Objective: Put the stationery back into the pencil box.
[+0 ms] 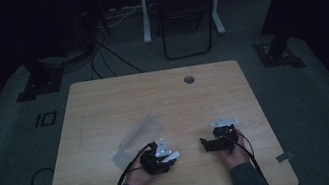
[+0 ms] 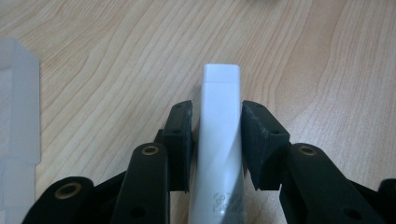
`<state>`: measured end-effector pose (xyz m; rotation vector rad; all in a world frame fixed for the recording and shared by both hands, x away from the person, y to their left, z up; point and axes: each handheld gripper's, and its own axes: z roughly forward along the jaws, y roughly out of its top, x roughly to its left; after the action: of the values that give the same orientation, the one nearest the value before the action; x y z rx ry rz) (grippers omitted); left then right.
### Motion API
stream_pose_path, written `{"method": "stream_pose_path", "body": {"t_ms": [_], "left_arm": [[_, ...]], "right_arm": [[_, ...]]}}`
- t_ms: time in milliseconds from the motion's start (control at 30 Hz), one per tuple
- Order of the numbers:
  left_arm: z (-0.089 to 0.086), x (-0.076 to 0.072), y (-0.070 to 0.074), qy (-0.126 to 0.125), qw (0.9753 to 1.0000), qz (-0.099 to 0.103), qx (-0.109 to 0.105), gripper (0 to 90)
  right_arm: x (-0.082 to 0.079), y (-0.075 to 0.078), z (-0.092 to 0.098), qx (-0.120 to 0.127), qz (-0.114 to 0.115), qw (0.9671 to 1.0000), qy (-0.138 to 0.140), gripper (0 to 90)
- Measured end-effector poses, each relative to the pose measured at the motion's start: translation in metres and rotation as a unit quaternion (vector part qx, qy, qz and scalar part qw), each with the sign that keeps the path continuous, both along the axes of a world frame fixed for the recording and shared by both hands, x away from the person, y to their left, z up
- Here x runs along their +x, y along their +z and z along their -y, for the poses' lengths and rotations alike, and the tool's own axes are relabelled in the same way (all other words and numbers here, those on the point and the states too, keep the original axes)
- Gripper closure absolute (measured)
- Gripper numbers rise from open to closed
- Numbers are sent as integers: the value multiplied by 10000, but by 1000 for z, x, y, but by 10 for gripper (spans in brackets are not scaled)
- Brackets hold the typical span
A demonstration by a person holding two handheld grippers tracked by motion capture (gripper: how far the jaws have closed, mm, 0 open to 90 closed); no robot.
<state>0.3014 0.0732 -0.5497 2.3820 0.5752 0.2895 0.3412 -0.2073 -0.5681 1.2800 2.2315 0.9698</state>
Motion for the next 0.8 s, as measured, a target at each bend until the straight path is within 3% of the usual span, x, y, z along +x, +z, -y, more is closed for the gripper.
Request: {"method": "stream_pose_path", "body": {"t_ms": [500,800], "left_arm": [[-3,0,0,130,9999,-10,-9,698],[-4,-2,3,156,9998,124,32,700]], "right_arm": [[0,0,0,0,-1,10000,13,105],[0,0,0,-1,1,10000,20,105]]}}
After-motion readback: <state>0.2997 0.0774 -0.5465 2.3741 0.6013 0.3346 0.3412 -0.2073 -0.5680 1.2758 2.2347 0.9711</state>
